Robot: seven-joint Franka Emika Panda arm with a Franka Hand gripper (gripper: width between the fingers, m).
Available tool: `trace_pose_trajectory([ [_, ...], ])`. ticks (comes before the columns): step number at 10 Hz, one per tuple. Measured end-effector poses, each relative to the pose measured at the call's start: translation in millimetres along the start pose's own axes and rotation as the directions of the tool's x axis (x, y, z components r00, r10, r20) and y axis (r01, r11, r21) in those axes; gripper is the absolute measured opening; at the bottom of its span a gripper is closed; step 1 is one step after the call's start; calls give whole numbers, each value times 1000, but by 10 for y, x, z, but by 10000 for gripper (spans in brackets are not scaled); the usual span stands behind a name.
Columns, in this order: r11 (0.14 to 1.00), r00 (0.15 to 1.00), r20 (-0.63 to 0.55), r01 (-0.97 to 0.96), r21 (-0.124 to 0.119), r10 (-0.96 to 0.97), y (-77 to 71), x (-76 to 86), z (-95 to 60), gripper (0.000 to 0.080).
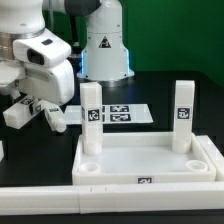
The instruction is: Assemble desk
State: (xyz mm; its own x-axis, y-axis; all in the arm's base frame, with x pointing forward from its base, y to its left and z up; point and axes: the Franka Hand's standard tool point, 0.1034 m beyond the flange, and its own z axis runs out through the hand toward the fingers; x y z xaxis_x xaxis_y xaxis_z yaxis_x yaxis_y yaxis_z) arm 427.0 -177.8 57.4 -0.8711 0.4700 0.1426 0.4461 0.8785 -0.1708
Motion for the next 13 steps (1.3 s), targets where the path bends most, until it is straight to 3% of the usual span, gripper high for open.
trace_pose_trajectory([
  [3, 981, 982, -3, 191, 28, -191, -90, -2, 30, 281],
  [5, 916, 915, -85, 399, 38, -395, -137, 20, 194, 281],
  [6, 880, 876, -126, 473, 40, -465, -94, 29, 297, 281],
  [8, 886, 878, -170, 461, 44, -448, -56, -6, 407, 281],
  [12, 899, 891, -172, 435, 53, -421, -191, -38, 466, 281],
  [13, 900, 892, -172, 433, 53, -419, -199, -38, 468, 379],
])
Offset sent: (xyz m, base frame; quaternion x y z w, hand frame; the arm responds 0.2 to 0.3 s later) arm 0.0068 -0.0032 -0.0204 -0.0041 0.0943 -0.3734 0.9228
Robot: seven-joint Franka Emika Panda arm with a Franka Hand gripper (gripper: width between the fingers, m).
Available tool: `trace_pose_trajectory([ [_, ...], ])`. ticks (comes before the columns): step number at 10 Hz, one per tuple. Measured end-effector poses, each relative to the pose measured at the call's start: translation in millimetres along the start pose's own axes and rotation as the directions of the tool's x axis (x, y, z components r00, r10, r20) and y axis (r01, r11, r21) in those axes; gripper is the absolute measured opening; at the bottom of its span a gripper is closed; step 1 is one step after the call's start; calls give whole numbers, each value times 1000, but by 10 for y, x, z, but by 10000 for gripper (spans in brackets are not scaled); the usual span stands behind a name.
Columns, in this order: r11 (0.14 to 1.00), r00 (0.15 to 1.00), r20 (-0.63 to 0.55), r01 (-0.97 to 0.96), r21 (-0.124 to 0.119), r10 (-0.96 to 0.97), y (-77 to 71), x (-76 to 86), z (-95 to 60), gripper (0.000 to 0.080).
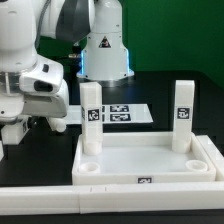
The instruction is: Assemble desk
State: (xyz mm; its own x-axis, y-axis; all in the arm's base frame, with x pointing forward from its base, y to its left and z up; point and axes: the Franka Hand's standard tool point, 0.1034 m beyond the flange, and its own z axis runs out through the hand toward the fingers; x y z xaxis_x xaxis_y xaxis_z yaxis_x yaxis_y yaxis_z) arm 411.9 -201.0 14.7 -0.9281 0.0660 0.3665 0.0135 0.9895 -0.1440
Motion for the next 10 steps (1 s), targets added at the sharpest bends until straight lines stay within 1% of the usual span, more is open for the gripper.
trace_pose_trajectory([
  [1, 1000, 1000, 1, -3, -1, 3, -13, 3, -3, 558],
  [2, 1000, 1000, 18, -2, -1, 2, -52, 5, -73, 558],
  [3, 1000, 999, 36, -11, -1, 11, -96, 17, -181, 630],
  [4, 1000, 998, 59, -17, 3, 17, -129, -8, -297, 644],
  [5, 1000, 987, 157, -19, 16, 17, -157, -146, -417, 644],
  [6, 999, 975, 223, -18, 26, 12, -185, -223, -532, 648],
  [7, 1000, 958, 287, -14, 28, 5, -250, -282, -618, 648],
  [8, 999, 952, 305, -38, 19, 30, -323, -264, -616, 648],
  [10, 995, 951, 292, -104, 4, 98, -312, -244, -584, 648],
])
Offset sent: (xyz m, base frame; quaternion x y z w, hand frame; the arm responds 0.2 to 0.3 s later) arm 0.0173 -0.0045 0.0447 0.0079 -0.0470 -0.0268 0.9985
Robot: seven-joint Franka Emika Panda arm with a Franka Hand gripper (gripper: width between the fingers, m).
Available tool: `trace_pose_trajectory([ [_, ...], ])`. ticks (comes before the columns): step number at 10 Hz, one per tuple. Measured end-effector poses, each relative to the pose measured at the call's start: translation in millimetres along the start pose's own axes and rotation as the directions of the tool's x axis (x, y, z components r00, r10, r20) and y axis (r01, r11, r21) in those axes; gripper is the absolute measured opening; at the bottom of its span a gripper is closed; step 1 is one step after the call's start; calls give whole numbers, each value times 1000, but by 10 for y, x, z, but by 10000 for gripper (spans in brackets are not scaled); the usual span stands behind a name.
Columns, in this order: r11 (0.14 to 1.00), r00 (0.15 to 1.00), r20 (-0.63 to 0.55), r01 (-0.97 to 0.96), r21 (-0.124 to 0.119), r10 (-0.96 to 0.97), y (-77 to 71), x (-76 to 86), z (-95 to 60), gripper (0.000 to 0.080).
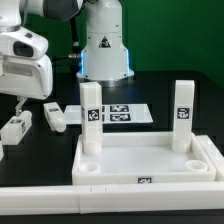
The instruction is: Assemble desk
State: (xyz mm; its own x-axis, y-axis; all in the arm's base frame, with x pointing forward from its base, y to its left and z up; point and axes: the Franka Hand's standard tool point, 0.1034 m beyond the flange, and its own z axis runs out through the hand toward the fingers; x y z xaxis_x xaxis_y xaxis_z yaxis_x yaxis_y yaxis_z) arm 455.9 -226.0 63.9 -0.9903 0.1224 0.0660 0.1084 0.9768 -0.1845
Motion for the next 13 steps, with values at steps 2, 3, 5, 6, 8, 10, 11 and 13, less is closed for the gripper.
trace_pose_trajectory([
  [2, 960, 960, 21, -279, -1, 279, 72, -161, -81, 648],
  [3, 898, 898, 19, -439, 5, 439, 120, -254, -145, 648],
  [5, 682, 681, 31, -732, 4, 731, 188, -419, -267, 648],
  [6, 654, 654, 33, -757, 1, 756, 173, -416, -264, 648],
  [8, 528, 528, 29, -849, -2, 849, 181, -408, -251, 648],
  [10, 436, 436, 28, -900, -5, 899, 183, -407, -246, 648],
  [11, 278, 278, 22, -960, -5, 960, 197, -437, -250, 648],
  [13, -156, -156, -7, -988, -8, 988, 309, -483, -242, 648],
])
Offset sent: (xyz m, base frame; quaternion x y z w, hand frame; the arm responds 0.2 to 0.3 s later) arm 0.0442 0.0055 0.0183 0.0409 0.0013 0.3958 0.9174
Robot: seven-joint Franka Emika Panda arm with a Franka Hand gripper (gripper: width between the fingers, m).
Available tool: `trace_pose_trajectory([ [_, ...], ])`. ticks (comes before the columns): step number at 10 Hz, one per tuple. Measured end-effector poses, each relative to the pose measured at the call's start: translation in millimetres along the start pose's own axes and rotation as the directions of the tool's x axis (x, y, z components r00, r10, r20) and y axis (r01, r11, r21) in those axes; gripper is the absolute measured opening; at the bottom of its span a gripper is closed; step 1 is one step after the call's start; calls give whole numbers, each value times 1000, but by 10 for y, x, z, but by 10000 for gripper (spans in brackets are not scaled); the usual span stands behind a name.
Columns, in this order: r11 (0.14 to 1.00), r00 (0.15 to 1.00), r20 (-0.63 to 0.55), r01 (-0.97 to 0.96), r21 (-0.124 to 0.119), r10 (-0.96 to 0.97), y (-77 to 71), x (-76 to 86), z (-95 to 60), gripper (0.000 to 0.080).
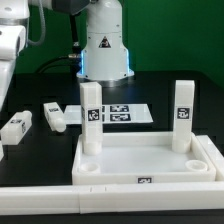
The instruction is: Assemble desk
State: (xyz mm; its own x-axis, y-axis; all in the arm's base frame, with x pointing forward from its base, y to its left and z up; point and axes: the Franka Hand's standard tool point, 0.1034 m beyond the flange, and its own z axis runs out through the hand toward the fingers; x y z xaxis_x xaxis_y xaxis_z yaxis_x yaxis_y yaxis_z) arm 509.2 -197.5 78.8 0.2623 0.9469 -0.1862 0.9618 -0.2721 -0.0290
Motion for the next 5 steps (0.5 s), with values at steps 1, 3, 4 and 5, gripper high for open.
trace_pose_trajectory([
  [1, 995, 995, -16, -97, 15, 97, -28, 6, 29, 648],
  [3, 974, 974, -29, -225, 25, 225, -39, 24, 43, 648],
  [4, 957, 957, -31, -289, 29, 290, -39, 41, 45, 648],
  [5, 937, 937, -34, -347, 34, 348, -42, 52, 48, 648],
])
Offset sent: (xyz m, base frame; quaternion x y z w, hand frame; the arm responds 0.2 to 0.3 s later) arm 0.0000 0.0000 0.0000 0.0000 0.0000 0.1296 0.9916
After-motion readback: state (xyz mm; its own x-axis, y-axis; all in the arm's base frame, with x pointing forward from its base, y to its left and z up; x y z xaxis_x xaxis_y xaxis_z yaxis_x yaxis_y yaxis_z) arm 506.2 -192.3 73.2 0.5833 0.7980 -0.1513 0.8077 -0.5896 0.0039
